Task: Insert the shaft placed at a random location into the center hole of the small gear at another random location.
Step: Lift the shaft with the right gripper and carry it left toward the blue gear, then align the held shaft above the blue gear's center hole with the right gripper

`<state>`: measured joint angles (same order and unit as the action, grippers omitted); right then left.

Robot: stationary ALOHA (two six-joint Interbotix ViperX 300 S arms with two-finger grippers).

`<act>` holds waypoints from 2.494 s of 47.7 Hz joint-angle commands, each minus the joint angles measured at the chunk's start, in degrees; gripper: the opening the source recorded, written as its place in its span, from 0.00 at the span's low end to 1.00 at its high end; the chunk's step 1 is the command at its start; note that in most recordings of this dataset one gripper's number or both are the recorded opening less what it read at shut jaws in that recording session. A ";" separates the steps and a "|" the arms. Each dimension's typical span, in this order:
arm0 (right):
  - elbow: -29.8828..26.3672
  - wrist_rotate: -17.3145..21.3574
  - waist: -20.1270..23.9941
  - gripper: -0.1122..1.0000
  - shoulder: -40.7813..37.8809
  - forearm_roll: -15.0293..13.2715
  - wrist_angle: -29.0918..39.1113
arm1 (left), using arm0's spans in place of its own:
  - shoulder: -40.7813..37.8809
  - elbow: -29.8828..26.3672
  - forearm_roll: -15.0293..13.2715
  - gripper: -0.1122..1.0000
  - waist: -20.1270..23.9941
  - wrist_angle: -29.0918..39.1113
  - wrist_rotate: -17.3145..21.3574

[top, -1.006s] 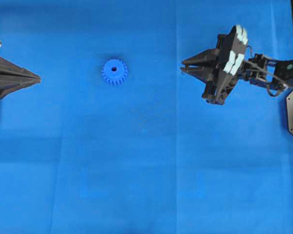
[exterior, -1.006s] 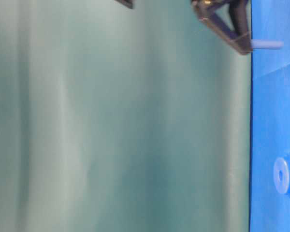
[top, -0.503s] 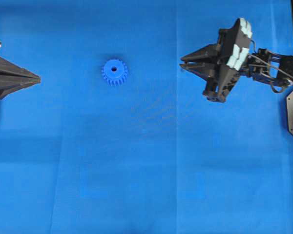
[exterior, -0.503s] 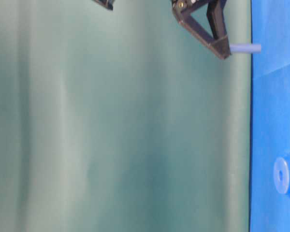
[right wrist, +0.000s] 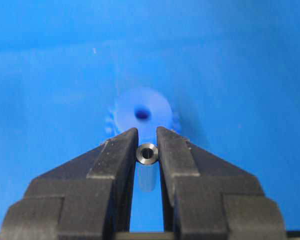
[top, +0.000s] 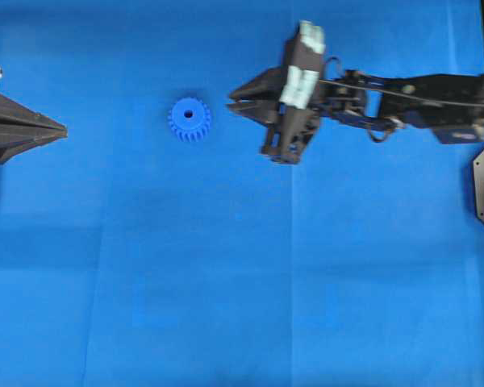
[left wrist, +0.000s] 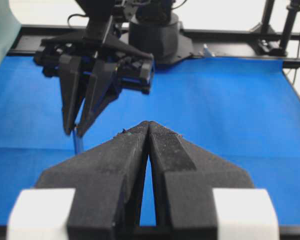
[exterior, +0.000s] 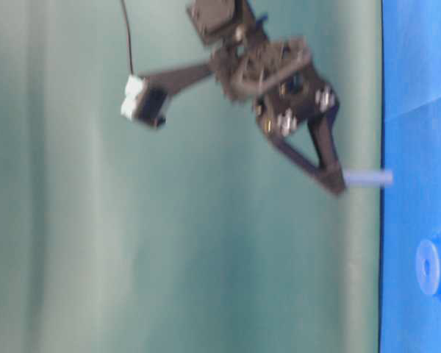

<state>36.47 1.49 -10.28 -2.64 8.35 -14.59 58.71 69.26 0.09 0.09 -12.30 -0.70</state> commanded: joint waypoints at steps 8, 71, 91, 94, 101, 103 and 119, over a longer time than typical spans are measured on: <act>-9.76 0.00 0.26 0.12 -4.04 -0.18 2.11 | -0.35 -0.44 0.09 0.10 0.00 -0.35 -0.09; -13.89 0.18 -1.05 0.12 -11.95 0.00 -0.26 | -0.18 0.26 0.09 0.10 0.09 -0.26 -0.18; -14.06 0.09 -1.14 0.12 -8.53 -0.18 0.00 | -0.18 0.26 0.09 0.10 0.00 -0.35 -0.18; -13.89 0.09 -1.14 0.12 -8.61 -0.18 -0.18 | -0.09 0.26 0.09 0.10 0.09 -0.35 -0.18; -14.06 0.44 -0.97 0.12 -9.67 0.00 -0.35 | -0.18 0.26 0.09 0.10 0.09 -0.35 -0.09; -14.15 0.53 -0.88 0.12 -10.28 0.18 -0.62 | -0.18 0.26 0.09 0.10 0.00 -0.35 -0.09; -14.41 0.88 -0.53 0.12 -14.33 1.23 -2.46 | -0.18 0.26 0.09 0.10 0.09 -0.35 -0.09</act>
<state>23.20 2.29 -10.81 -17.67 9.40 -16.44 58.80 70.14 0.00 0.18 -12.30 -0.79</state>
